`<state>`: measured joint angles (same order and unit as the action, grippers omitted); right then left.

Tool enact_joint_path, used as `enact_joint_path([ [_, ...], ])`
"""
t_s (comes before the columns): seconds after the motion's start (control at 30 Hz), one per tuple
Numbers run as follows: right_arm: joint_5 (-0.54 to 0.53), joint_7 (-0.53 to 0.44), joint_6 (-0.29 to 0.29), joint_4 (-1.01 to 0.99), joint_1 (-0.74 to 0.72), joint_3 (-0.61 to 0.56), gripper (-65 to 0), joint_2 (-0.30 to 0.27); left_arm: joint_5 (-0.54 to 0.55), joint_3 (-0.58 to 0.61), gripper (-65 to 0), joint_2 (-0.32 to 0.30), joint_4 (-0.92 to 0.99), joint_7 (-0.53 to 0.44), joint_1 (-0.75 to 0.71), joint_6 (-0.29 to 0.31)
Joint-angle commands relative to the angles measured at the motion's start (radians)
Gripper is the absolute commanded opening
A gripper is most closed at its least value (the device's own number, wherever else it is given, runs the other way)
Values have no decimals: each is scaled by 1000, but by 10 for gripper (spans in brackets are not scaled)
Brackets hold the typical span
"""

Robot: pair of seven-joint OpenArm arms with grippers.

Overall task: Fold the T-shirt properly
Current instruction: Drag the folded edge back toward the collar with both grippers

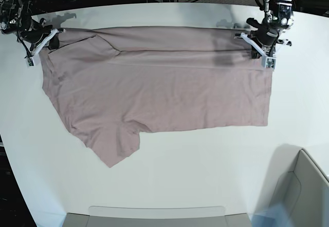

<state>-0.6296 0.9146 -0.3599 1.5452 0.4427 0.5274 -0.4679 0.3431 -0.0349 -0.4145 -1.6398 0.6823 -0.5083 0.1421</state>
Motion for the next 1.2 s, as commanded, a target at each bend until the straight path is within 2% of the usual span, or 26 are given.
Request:
enact_joint_path([
  [0.0,49,57,11,-2,25,3,-650,-15,-29,8,-650,-1,29,236,-66,-9],
  [0.2,49,27,11,25,66,6,-650,-10,-29,7,-650,-1,-35,236,-149,-11],
  [0.3,49,27,11,73,78,9,-650,-1,-29,-43,-650,4,-79,238,-157,-12],
  [0.5,49,28,14,133,69,38,-650,36,-29,-92,-650,2,-121,244,-88,-12],
  [0.7,49,31,14,194,57,125,-650,84,-29,-161,-650,2,-199,343,-10,-11],
  [0.9,49,33,12,286,60,202,-650,108,-29,-207,-650,4,-270,396,9,-11],
  [1.03,49,31,12,341,55,237,-650,120,-29,-208,-650,4,-300,394,9,-11],
  [1.17,49,30,12,372,-31,237,-650,122,-29,-208,-650,6,-328,385,10,-11],
])
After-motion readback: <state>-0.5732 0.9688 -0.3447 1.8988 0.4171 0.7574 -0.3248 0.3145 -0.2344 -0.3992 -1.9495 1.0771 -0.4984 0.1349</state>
